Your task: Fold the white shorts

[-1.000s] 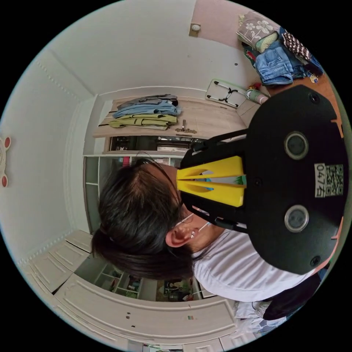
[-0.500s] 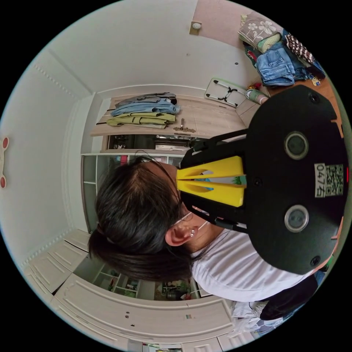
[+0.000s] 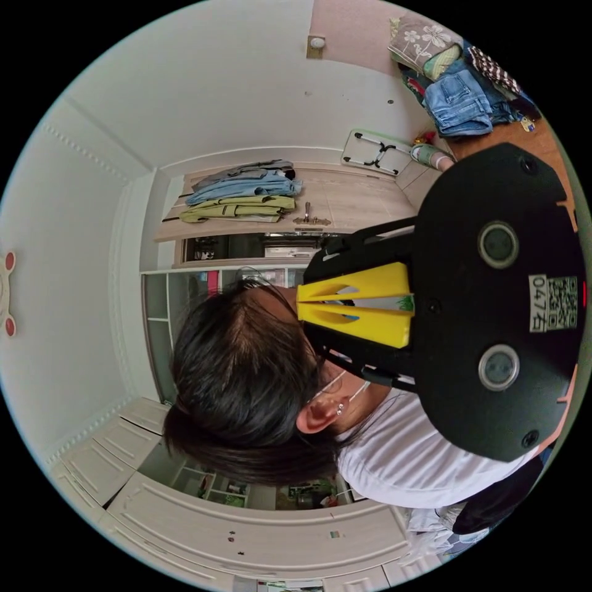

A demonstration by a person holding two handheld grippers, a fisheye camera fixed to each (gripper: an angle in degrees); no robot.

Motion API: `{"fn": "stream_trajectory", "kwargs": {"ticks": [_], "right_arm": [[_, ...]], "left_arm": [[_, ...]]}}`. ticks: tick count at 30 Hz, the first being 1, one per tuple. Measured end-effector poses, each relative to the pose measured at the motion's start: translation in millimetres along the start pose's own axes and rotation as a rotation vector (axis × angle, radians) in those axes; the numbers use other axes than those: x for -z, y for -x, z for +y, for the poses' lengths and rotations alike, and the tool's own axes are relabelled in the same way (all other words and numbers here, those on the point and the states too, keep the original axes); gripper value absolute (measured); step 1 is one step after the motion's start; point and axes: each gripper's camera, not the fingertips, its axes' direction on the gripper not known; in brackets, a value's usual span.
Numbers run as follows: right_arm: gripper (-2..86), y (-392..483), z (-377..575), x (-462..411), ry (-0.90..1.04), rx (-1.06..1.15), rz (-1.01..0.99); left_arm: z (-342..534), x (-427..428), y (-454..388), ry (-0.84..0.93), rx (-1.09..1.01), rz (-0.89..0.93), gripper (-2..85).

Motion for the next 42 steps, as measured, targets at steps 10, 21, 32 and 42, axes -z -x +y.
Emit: {"fn": "stream_trajectory", "kwargs": {"ticks": [10, 21, 32, 42], "right_arm": [[-1.0, 7.6, 8.9, 5.0, 0.005, 0.051, -0.01], [-0.7, 8.1, 15.8, 2.9, -0.07, 0.04, 0.019], [-0.7, 22.0, 26.0, 11.0, -0.11, 0.102, 0.163], [-0.7, 6.6, 28.3, -15.7, -0.101, 0.067, 0.228]], "left_arm": [[-16.9, 15.7, 10.5, 0.002, 0.001, 0.0, -1.0], [-37.7, 38.6, 18.1, -0.002, -0.003, 0.002, -1.0], [-64.5, 65.4, 17.6, 0.007, -0.024, -0.022, -1.0], [-87.5, 89.2, 16.2, 0.022, -0.017, -0.037, -1.0]]}}
